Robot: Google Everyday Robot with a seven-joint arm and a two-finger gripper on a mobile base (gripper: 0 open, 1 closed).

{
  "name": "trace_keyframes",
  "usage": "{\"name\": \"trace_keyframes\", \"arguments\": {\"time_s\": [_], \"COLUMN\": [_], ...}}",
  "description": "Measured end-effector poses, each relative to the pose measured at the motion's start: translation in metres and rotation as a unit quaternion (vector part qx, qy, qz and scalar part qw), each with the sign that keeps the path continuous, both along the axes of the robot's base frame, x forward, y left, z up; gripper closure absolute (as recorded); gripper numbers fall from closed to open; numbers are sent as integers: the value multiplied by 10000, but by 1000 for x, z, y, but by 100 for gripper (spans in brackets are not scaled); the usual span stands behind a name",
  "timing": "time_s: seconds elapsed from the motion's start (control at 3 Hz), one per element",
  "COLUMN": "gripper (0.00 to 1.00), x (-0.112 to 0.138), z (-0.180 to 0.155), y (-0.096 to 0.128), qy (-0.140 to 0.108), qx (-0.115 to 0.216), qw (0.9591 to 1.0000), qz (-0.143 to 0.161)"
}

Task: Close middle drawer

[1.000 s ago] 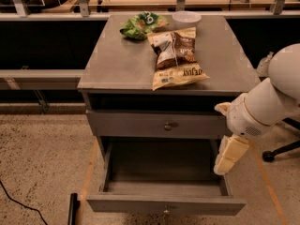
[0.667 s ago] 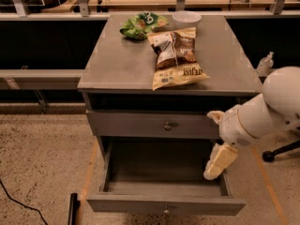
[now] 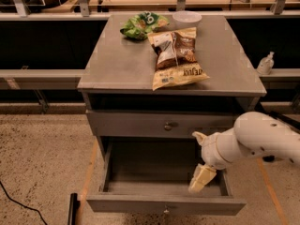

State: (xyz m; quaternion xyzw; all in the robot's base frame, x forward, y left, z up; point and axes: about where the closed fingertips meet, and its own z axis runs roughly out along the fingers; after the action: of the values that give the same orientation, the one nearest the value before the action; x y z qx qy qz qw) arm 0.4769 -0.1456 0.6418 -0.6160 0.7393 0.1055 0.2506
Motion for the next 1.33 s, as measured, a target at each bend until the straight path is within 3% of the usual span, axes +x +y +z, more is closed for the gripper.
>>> {"name": "trace_keyframes", "arguments": {"time_s": [0.67,1.33], "gripper": [0,0], "x": [-1,-3], "z": [-101,-118], "y": [-16,-13], "qy": [397,517], "qx": [-534,-521], "qw": [9976,9973], "qz": [185,28]}}
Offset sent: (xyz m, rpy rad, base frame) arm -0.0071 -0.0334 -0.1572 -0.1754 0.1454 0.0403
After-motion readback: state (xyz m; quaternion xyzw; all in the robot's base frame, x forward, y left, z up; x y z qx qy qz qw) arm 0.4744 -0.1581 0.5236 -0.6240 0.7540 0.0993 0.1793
